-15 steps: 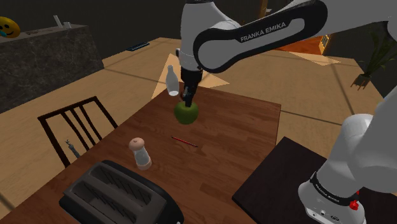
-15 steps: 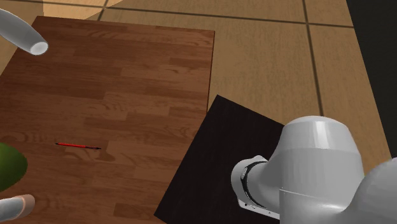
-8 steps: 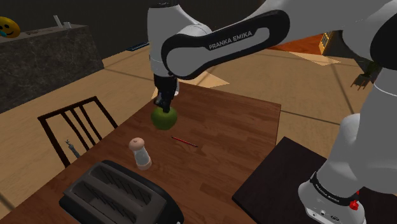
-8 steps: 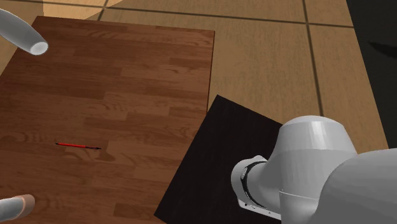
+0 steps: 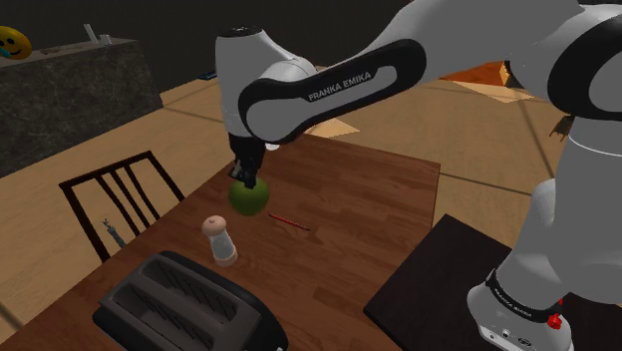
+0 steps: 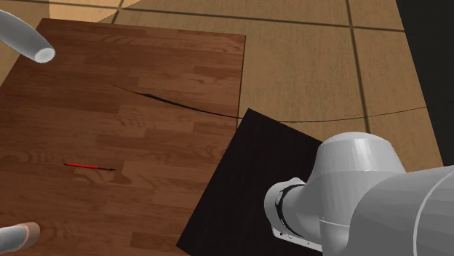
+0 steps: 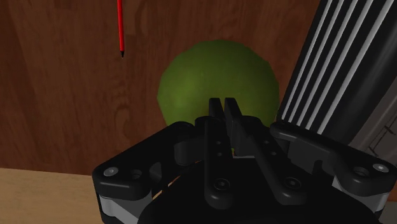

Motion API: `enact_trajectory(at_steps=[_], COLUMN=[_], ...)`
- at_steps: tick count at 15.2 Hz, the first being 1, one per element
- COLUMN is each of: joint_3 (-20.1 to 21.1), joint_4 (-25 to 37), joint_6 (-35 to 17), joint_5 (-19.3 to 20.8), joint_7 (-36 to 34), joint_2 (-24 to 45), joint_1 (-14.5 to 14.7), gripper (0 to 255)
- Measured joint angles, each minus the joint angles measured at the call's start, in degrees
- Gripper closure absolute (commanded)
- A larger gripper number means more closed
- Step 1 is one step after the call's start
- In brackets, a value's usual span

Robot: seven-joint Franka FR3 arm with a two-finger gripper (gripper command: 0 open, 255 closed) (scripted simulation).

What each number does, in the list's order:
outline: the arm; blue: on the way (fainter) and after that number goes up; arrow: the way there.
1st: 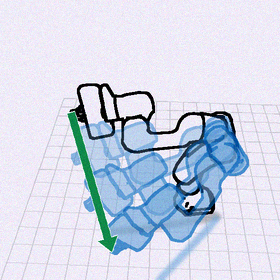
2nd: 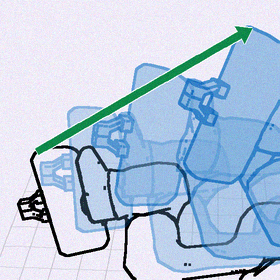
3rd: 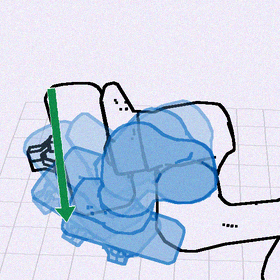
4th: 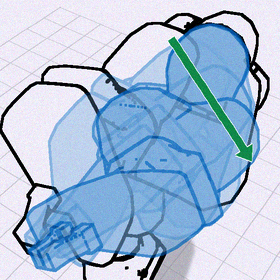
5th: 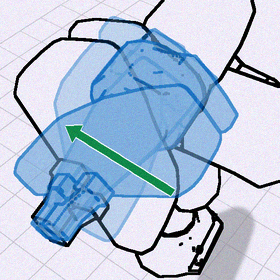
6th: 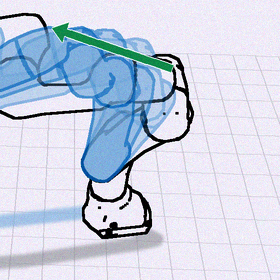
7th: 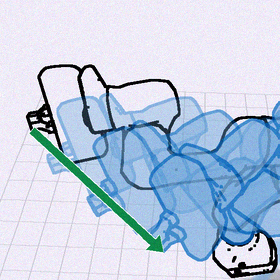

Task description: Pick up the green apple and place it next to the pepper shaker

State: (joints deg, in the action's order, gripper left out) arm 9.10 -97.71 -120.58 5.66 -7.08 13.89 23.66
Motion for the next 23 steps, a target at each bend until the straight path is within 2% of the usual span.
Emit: enact_trajectory(at_steps=[23], joint_3=[-0.8], joint_4=[-8.7], joint_6=[-15.3], joint_5=[2.2], joint_7=[-2.0], joint_2=[6.7], joint_1=[0.4], gripper=[255])
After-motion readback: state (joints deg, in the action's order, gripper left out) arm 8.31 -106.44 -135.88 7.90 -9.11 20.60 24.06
